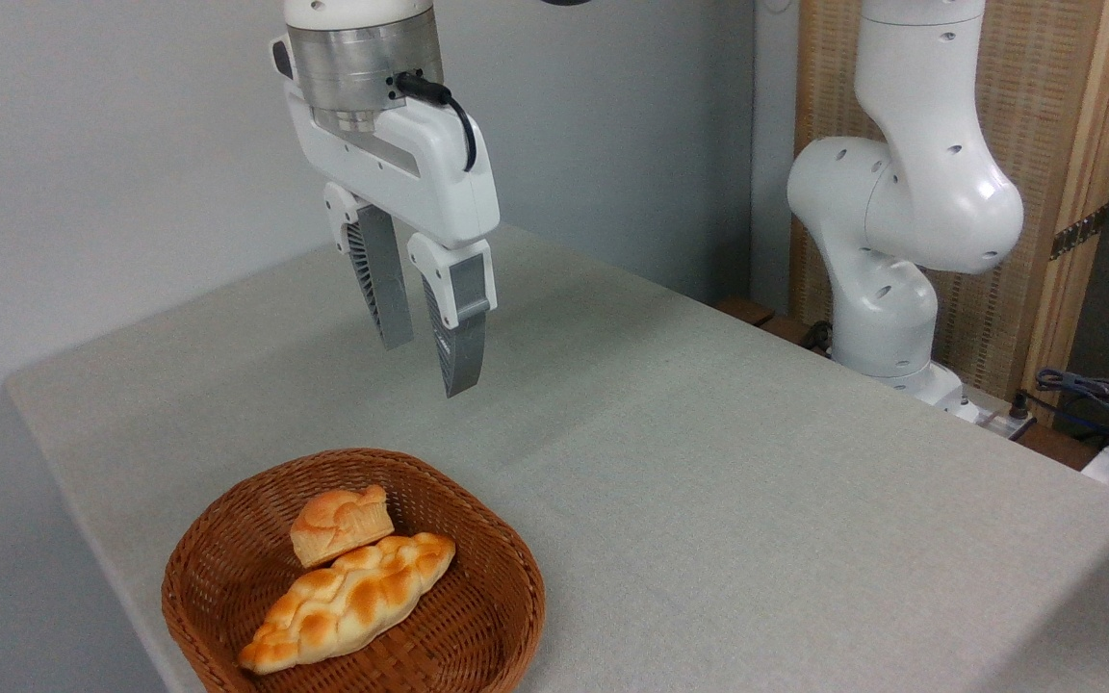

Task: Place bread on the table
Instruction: 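Lower the open gripper into the basket onto the small round bun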

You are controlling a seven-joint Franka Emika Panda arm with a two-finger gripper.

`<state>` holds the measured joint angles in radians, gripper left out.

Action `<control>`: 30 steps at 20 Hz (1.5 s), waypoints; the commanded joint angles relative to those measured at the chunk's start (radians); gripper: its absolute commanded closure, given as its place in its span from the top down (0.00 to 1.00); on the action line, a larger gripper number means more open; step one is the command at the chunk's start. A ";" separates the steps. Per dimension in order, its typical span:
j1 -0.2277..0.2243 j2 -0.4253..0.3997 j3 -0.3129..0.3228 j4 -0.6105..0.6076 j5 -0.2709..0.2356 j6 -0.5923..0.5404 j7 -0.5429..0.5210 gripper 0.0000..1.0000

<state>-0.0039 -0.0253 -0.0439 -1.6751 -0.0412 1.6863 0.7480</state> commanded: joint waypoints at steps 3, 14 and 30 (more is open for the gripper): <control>-0.001 0.028 0.029 0.008 -0.029 0.003 0.013 1.00; -0.010 0.188 -0.039 0.008 -0.045 0.215 -0.075 1.00; -0.007 0.303 -0.106 0.006 -0.008 0.354 -0.018 0.28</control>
<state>-0.0160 0.2786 -0.1461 -1.6746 -0.0579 2.0361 0.7092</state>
